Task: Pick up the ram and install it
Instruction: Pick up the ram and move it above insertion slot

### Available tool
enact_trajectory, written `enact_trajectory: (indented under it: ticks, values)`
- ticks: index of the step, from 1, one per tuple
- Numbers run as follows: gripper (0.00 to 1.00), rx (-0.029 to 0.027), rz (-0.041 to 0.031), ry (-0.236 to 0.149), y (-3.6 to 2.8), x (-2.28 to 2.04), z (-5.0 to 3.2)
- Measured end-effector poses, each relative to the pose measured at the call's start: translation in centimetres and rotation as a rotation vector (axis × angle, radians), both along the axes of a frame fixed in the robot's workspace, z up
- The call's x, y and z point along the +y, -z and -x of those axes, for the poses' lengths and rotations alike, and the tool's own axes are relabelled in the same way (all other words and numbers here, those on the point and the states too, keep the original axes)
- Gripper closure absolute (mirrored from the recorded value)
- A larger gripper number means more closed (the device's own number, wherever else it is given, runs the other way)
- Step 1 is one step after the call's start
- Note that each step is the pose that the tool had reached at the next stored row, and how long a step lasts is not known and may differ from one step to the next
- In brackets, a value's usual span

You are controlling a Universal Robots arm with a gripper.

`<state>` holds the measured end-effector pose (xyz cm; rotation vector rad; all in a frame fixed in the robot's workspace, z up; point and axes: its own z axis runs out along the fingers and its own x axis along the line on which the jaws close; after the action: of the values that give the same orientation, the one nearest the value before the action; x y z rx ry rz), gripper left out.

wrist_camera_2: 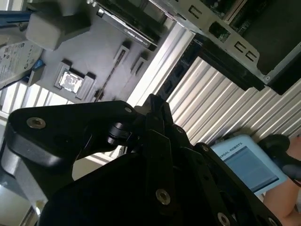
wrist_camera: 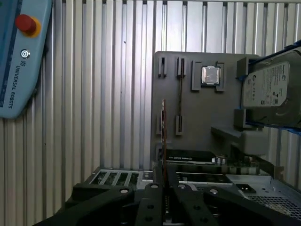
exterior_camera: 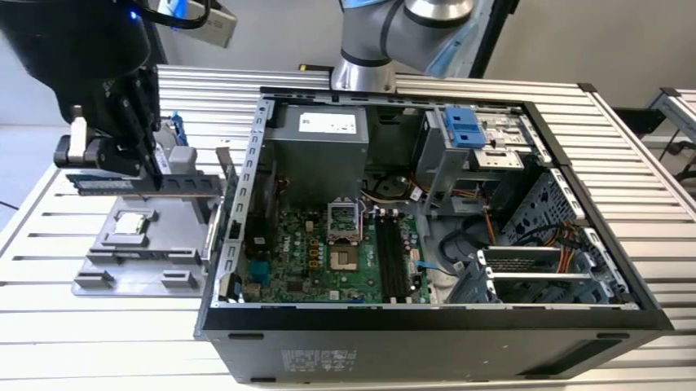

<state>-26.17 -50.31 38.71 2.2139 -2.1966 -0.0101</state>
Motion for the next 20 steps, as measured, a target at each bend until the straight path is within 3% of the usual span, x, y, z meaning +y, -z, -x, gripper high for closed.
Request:
enact_trajectory:
  ticks: [6, 12, 14, 18, 20]
  values:
    - [1.00, 0.0000, 0.0000, 0.000, 0.00, 0.07, -2.19]
    - [1.00, 0.0001, -0.0014, 0.000, 0.00, 0.45, -3.88]
    - [1.00, 0.0000, -0.0063, 0.000, 0.01, 0.57, -4.32]
    - [1.00, 0.0000, -0.0231, 0.000, 0.00, 0.69, -5.11]
    - [1.00, 0.0000, -0.0231, 0.002, 0.00, 0.79, -5.64]
